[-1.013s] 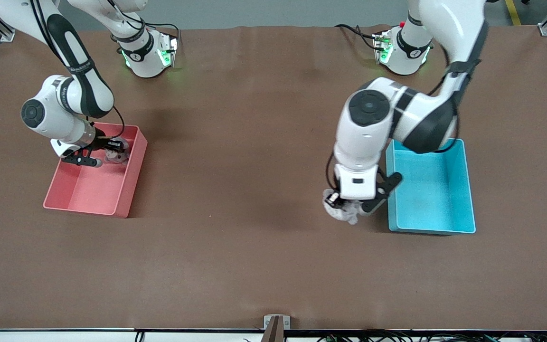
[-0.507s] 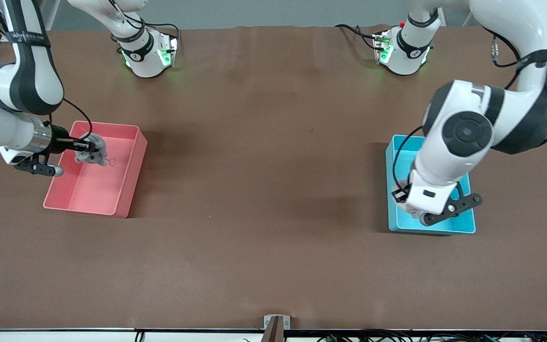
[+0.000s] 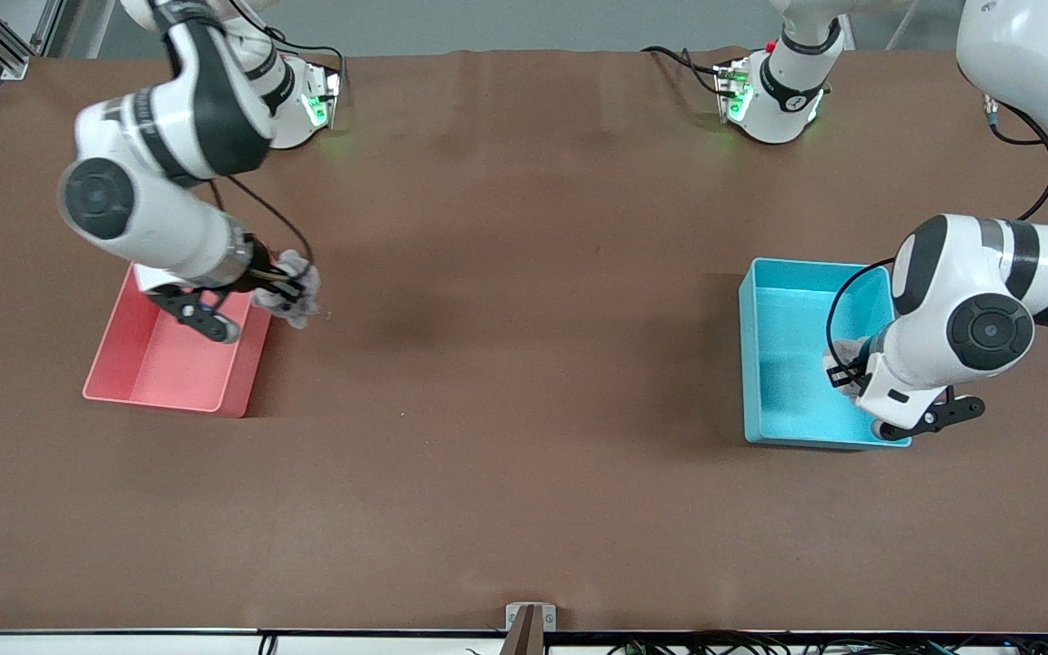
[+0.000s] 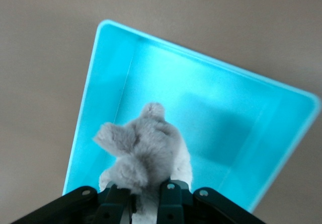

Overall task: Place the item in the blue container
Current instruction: 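Drop the Totoro into the cyan box while the right gripper grasps another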

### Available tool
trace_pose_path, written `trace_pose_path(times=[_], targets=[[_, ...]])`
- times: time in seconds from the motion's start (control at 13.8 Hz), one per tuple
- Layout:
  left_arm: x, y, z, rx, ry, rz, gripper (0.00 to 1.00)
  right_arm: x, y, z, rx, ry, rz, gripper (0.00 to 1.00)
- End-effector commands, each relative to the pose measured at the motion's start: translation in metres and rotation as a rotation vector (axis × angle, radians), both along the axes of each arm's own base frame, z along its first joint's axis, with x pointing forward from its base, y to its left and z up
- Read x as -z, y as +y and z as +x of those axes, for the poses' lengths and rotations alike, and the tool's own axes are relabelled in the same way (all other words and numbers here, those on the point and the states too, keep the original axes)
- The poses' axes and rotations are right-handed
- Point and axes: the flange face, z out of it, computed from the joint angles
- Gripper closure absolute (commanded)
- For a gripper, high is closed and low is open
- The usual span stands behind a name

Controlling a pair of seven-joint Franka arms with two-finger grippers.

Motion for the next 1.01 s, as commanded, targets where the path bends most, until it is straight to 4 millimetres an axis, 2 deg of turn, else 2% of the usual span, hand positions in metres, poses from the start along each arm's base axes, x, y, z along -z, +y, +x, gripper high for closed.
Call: trace_pose_path(times=[0.0,0.07,0.29,0.43,0.51,0.8,0.87,0.94], targets=[[0.01,-0.001,-0.005,0.019,0.002,0.004,0.0,0.04,0.079,0.02,0.136,-0.025,-0.023,0.99],[0.008,0.005,-0.003,0.006,-0.001,0.0,0.0,0.057,0.106,0.019,0.176,-0.044,-0.026,1.0],[0.001,0.007,0.001,-0.002,-0.016,-0.007,0.0,0.113,0.18,0.01,0.26,-0.084,-0.042,1.0],[-0.005,0.002,0.002,-0.006,-0.029,-0.007,0.0,0.149,0.215,0.002,0.299,-0.106,-0.051,1.0],[-0.007,-0.004,0.002,-0.005,-0.03,-0.016,0.0,0.162,0.227,-0.003,0.303,-0.12,-0.068,1.0],[-0.007,-0.038,-0.003,-0.073,0.0,-0.174,0.0,0.203,0.249,-0.016,0.325,-0.173,-0.084,0.98],[-0.012,-0.045,-0.001,-0.102,-0.004,-0.199,0.0,0.21,0.251,-0.018,0.328,-0.178,-0.09,0.95],[-0.014,-0.067,-0.003,-0.131,-0.005,-0.21,0.0,0.213,0.253,-0.02,0.324,-0.181,-0.092,0.84]])
